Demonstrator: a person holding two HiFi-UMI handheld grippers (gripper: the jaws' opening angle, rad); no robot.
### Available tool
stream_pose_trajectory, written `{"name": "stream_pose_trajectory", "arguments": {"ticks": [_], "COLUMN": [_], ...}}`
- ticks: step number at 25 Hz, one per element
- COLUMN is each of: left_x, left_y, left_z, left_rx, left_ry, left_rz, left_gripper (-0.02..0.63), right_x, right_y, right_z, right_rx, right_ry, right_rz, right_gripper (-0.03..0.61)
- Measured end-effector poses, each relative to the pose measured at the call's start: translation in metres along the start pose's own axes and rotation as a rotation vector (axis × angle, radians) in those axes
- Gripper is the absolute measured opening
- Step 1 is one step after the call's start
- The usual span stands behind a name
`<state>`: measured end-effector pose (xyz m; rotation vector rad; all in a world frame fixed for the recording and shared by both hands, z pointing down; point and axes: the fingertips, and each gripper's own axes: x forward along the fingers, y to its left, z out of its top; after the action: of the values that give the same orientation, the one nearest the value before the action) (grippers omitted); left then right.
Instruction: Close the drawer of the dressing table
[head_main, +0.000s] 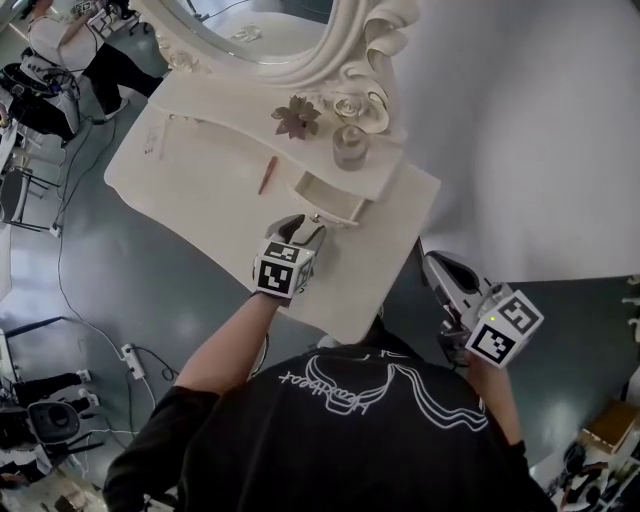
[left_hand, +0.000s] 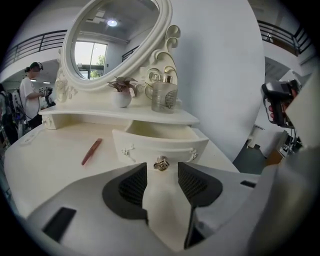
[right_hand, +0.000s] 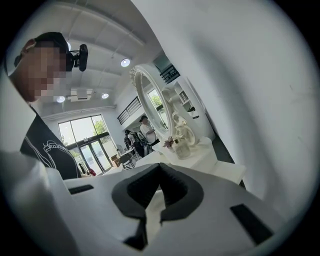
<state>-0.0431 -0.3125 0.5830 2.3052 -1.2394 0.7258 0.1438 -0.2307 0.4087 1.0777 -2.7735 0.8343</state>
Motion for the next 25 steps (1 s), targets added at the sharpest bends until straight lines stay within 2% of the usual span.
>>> {"name": "stream_pose_trajectory", "arguments": {"ticks": [5, 9, 16, 21, 25], "left_x": [0.010, 0.013, 0.014, 0.013, 0.013], "left_y": [0.004, 0.004, 0.004, 0.001, 0.002], "left_z": [-0.003, -0.005, -0.005, -0.005, -0.005], "left_rx": [0.006, -0.020, -0.009, -0.024, -0.021], "left_ry": [0.016, 0.003, 0.011, 0.005, 0.014], "left_rz": [0.003, -0.008, -0.022, -0.025, -0.025], "left_gripper": [0.150, 0.116, 0.097, 0.097, 0.095], "right_x": [0.003, 0.002, 0.006, 0.008, 0.011], "right_y": [-0.006, -0.009, -0.010, -0.006, -0.006], "right_z": [-0.003, -0.004, -0.009, -0.010, -0.013], "right_rx": [0.020, 0.026, 0.045, -0.043, -0.063], "right_ry": [0.014, 0.014, 0.023, 0.063, 0.082], "right_rz": [0.007, -0.001, 0.008, -0.016, -0.023], "right_gripper": [0.005, 0.005, 0.005, 0.005, 0.005]}}
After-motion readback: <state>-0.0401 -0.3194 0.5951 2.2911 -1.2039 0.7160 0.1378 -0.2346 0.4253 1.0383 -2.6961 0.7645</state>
